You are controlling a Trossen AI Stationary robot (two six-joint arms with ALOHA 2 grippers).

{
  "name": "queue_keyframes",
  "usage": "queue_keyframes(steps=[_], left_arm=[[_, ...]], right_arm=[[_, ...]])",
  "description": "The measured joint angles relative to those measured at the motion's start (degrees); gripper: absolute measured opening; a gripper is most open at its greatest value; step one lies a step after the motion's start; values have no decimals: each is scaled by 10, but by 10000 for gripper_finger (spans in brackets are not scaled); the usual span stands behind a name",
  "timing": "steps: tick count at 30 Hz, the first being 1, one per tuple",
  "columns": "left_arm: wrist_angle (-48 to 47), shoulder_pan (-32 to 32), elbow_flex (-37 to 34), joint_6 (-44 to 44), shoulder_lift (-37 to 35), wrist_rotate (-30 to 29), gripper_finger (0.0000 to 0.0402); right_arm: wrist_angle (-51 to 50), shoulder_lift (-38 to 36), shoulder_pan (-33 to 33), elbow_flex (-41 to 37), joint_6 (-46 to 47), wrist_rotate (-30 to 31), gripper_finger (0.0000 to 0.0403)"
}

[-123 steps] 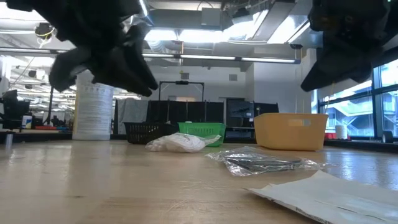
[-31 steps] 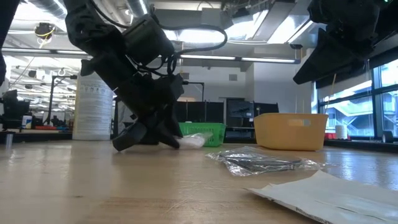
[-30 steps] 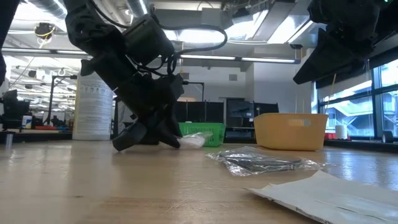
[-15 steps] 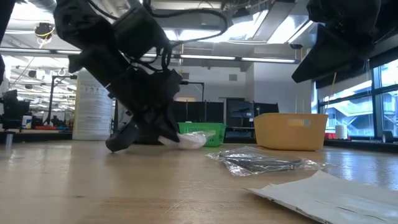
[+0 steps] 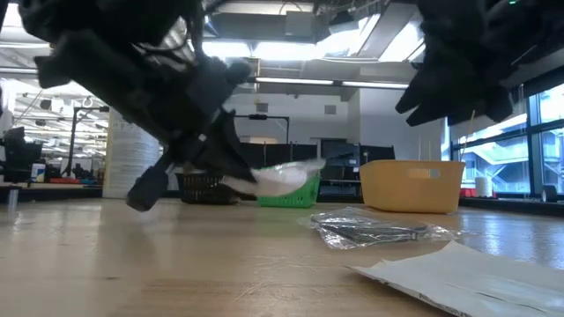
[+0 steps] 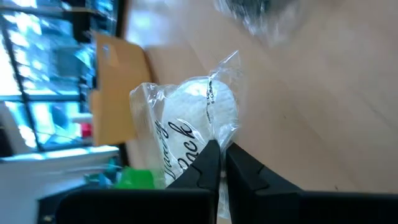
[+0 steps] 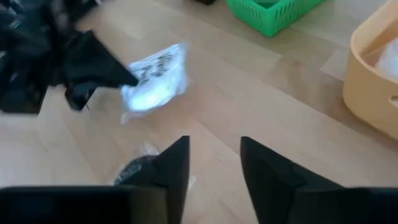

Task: Pick & Place Travel size toiletries
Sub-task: Put the white cotton pack into the yellow bin

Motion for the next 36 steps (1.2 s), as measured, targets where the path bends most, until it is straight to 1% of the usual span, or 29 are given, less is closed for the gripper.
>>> queue_keyframes(steps=[6,9,12,16,23,28,32,36], left_arm=[[67,-31,0,62,-1,-8,4],[93,-41,0,89,-1,-11,4],[117,-49,0,118,-1,-15,4],[149,-54,0,164,-1,-16,4],[186,-48,1,226,-2,-12,5],[191,-48,1,246,-2,-11,5],[191,-46,1,251,-2,-12,5],[191,-42,1,253,-2,-12,5]], right_arm=[[70,0,-40,0,-14,-46,215],[121,0,-55,0,-42,-68,235],[176,0,-68,0,-66,-90,245],[218,0,-82,0,-80,-123,244],[252,23,-95,0,-87,-165,222],[259,44,-102,0,-87,-178,213],[287,65,-110,0,-91,-221,209],[308,80,-112,0,-106,-235,194]])
